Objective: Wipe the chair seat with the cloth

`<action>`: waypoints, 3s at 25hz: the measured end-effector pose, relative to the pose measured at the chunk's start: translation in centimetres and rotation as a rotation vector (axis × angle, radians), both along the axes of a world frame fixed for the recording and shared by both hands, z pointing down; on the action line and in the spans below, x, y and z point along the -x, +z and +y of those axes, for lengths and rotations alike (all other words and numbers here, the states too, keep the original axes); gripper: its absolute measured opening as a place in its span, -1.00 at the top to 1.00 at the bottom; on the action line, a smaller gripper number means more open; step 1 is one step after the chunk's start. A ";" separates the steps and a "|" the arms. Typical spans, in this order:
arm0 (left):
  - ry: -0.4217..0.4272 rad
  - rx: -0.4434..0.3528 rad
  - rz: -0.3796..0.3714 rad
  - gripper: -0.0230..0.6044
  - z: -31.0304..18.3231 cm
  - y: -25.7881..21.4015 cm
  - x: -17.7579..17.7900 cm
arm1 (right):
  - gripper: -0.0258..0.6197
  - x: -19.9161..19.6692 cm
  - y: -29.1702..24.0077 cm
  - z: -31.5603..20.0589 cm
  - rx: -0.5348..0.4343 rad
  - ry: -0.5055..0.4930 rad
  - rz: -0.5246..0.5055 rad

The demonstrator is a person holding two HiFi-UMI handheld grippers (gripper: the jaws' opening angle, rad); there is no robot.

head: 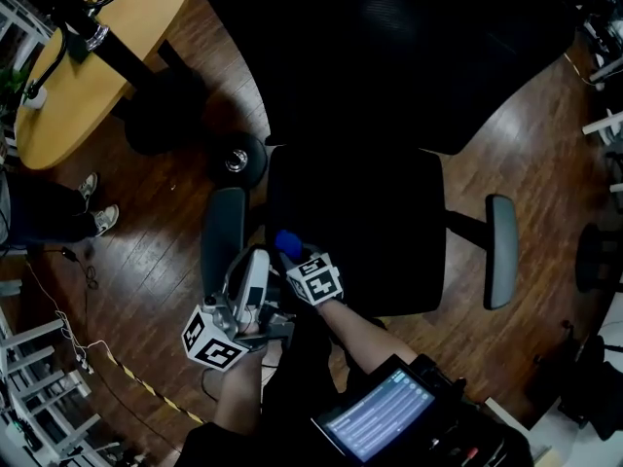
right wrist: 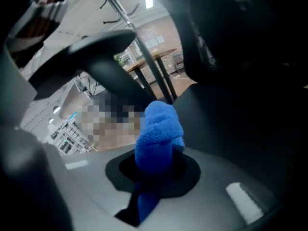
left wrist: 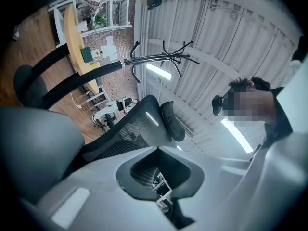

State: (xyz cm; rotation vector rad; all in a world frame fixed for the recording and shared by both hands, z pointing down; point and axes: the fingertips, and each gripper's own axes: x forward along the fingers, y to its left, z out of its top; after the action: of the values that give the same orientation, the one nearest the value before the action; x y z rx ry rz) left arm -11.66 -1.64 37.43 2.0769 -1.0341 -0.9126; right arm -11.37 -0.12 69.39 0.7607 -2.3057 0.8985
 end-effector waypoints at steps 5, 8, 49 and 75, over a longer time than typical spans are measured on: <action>-0.006 0.012 0.002 0.95 0.5 0.8 0.7 | 0.77 -0.1 0.6 0.6 -0.076 -0.004 0.028; 0.002 0.012 0.010 0.95 0.4 0.9 0.6 | 0.77 -2.6 1.4 0.3 -0.087 0.013 0.063; 0.027 -0.020 0.017 0.95 1.7 -1.2 -0.9 | 0.77 -1.8 -0.4 9.4 0.037 0.012 -0.015; 0.143 -0.038 0.075 0.95 0.2 -1.8 -5.3 | 0.77 -34.5 1.7 6.6 0.074 0.398 0.212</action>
State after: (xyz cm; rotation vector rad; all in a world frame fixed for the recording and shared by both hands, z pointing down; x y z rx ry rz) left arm -6.36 -1.46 35.60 2.1008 -0.8241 -0.9363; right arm 23.14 6.52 71.06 1.2462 -1.9587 1.0101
